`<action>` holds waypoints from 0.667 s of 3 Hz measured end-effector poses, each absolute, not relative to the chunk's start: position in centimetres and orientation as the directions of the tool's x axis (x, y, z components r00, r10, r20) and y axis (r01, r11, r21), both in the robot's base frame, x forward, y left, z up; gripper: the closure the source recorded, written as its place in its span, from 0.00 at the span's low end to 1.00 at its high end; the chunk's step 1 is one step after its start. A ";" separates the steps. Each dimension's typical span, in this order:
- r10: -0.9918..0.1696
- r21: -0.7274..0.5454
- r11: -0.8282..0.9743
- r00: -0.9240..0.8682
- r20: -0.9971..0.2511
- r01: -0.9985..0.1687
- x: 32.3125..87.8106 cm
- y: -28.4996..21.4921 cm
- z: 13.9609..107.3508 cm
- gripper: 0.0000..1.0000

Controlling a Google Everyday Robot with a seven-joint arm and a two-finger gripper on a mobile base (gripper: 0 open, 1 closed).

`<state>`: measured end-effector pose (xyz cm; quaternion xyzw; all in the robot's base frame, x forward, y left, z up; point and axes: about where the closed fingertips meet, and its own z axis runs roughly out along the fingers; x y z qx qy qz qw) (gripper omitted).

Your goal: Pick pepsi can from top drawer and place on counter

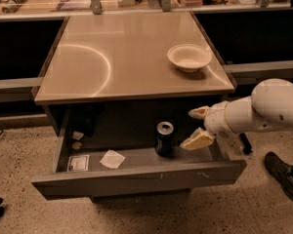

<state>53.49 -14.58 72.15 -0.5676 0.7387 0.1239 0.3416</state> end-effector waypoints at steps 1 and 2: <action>-0.743 -0.187 0.303 -0.109 -0.660 -0.934 53.8 -13.0 70.8 0.34; -0.737 -0.167 0.271 -0.093 -0.669 -0.948 54.0 -11.2 69.6 0.33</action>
Offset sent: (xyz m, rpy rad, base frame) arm 0.0063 0.0542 -0.0404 0.0527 0.0492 0.1070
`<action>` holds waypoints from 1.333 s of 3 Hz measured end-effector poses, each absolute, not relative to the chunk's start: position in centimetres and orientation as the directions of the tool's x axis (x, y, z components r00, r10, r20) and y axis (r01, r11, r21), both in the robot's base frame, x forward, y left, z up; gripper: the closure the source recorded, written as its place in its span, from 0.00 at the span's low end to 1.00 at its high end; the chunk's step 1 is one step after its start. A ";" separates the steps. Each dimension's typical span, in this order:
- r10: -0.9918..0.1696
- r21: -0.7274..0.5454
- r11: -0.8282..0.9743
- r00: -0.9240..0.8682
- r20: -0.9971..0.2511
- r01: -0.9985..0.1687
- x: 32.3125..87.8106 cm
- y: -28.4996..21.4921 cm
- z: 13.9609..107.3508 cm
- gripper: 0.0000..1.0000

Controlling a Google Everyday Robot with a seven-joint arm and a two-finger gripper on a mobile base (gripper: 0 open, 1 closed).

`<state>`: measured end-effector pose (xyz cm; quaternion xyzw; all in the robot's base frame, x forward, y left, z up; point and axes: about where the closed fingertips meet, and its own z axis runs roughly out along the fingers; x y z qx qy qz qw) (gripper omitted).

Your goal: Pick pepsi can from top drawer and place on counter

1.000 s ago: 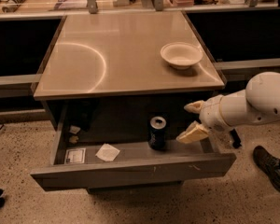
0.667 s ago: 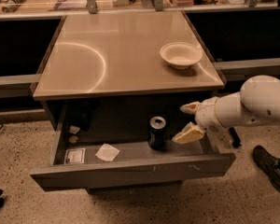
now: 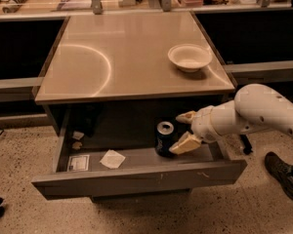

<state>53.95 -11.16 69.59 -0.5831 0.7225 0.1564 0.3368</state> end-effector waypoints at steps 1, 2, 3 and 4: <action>-0.731 -0.152 0.244 -0.079 -0.678 -0.958 54.2 -9.6 68.6 0.29; -0.723 -0.145 0.211 -0.055 -0.688 -0.967 54.6 -7.7 68.0 0.26; -0.714 -0.147 0.177 -0.024 -0.699 -0.973 55.2 -5.8 67.5 0.25; -0.716 -0.166 0.133 0.021 -0.698 -0.977 55.8 -4.2 67.1 0.42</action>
Offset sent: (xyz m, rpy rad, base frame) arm 0.0121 0.0533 -0.0222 0.0445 0.0169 0.1055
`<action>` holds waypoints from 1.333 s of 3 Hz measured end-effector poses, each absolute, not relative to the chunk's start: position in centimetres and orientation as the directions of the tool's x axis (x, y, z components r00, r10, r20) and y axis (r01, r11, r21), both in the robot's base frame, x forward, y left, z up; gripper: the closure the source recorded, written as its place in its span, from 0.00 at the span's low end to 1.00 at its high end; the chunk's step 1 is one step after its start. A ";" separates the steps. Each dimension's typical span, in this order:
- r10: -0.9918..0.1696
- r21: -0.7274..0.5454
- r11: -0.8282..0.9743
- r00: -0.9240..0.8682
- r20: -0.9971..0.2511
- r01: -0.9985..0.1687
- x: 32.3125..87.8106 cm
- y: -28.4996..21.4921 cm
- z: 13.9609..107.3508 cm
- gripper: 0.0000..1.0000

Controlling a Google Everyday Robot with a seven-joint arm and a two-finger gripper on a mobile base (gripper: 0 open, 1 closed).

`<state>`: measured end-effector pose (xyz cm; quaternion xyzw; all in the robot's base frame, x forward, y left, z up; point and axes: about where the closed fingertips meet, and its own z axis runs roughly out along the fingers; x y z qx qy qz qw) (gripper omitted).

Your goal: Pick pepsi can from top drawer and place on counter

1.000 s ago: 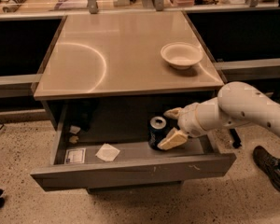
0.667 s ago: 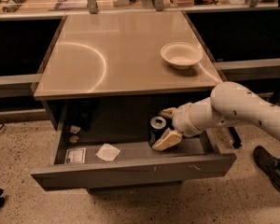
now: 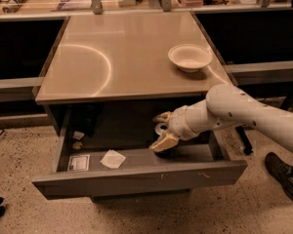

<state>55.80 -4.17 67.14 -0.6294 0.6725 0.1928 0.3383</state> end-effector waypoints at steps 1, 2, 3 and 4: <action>-0.716 -0.167 0.133 0.022 -0.698 -0.977 55.8 -4.1 67.1 0.65; -0.716 -0.167 0.133 0.022 -0.698 -0.977 55.8 -4.1 67.1 0.89; -0.716 -0.166 0.133 0.022 -0.698 -0.977 55.8 -4.1 67.1 1.00; -0.732 -0.158 0.117 0.023 -0.681 -0.980 55.2 -3.0 69.1 1.00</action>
Offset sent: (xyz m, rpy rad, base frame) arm 0.0000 0.0002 0.0000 -0.0001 -0.0001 0.0006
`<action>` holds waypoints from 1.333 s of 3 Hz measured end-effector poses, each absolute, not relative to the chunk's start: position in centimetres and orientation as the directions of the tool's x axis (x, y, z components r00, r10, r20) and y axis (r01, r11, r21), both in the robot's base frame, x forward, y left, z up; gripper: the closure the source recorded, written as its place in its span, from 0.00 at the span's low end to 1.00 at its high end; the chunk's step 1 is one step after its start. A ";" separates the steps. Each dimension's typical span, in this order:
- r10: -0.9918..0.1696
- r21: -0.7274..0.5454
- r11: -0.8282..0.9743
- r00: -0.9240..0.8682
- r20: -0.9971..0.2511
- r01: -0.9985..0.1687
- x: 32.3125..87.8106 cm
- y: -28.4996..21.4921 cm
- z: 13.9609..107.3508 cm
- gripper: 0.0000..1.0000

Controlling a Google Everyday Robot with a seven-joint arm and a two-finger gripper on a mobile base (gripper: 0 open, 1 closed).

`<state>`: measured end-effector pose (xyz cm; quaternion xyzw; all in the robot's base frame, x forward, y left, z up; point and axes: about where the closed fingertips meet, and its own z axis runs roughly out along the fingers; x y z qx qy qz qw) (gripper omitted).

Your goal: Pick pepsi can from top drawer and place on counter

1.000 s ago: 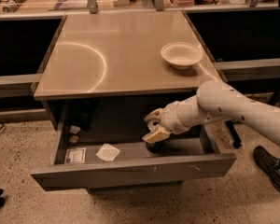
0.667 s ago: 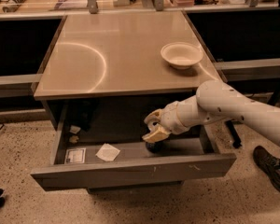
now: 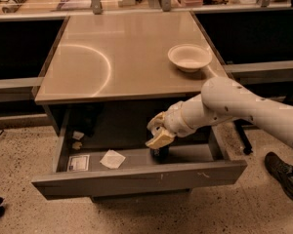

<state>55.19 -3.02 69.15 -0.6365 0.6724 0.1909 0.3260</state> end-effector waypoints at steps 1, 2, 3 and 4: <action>-0.769 -0.165 0.073 0.050 -0.637 -0.984 54.9 -0.7 73.8 1.00; -0.801 -0.214 0.019 0.113 -0.588 -0.977 55.0 2.3 80.4 1.00; -0.810 -0.374 -0.029 0.241 -0.535 -0.927 55.0 5.0 90.1 1.00; -0.810 -0.374 -0.029 0.241 -0.535 -0.927 55.0 5.0 90.1 1.00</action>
Offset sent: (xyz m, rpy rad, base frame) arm 0.0009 0.0858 0.1981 -0.1898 -0.1160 0.1227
